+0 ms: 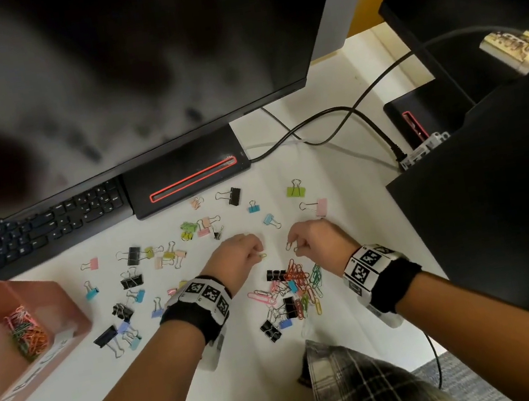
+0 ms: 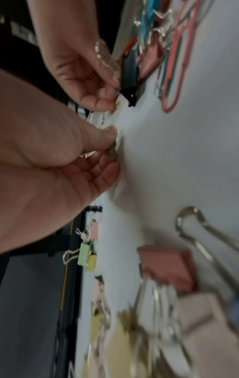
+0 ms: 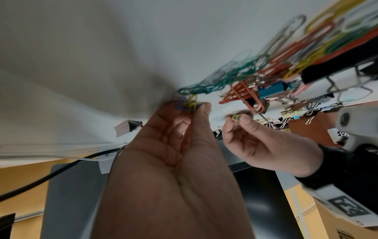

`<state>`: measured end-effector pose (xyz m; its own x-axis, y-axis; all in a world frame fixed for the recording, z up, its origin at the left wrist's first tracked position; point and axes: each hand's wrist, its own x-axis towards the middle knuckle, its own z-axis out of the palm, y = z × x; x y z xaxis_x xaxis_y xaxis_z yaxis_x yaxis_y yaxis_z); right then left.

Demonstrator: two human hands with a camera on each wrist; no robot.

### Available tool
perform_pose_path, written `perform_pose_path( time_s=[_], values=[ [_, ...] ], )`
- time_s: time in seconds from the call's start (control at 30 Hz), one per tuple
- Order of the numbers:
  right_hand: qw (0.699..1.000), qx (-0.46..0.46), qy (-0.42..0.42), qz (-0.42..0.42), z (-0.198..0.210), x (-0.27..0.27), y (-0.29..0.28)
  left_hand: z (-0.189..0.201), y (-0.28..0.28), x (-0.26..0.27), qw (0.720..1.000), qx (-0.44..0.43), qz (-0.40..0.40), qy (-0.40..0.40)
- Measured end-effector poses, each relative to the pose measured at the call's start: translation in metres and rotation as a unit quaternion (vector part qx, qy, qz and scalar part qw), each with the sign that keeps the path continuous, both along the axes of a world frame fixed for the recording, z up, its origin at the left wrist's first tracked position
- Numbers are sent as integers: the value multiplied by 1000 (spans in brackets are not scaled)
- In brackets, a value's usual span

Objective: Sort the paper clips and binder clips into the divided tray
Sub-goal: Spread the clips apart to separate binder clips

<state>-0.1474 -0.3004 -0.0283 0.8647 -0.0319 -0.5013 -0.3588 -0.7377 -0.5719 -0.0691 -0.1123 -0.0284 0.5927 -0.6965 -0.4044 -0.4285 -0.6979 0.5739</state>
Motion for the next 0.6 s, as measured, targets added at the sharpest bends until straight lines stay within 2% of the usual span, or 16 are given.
perform_pose_path(
  time_s=[0.1, 0.2, 0.43, 0.6],
  values=[
    [999, -29, 18, 33, 1, 3, 0, 8, 16, -7, 999, -34, 20, 20],
    [997, -49, 13, 61, 3, 2, 1, 11, 31, -23, 999, -40, 6, 28],
    [996, 38, -18, 84, 10, -17, -12, -4, 40, -56, 999, -7, -23, 29],
    [984, 65, -31, 162, 15, -30, -1, -5, 34, -58, 999, -23, 8, -23]
  ],
)
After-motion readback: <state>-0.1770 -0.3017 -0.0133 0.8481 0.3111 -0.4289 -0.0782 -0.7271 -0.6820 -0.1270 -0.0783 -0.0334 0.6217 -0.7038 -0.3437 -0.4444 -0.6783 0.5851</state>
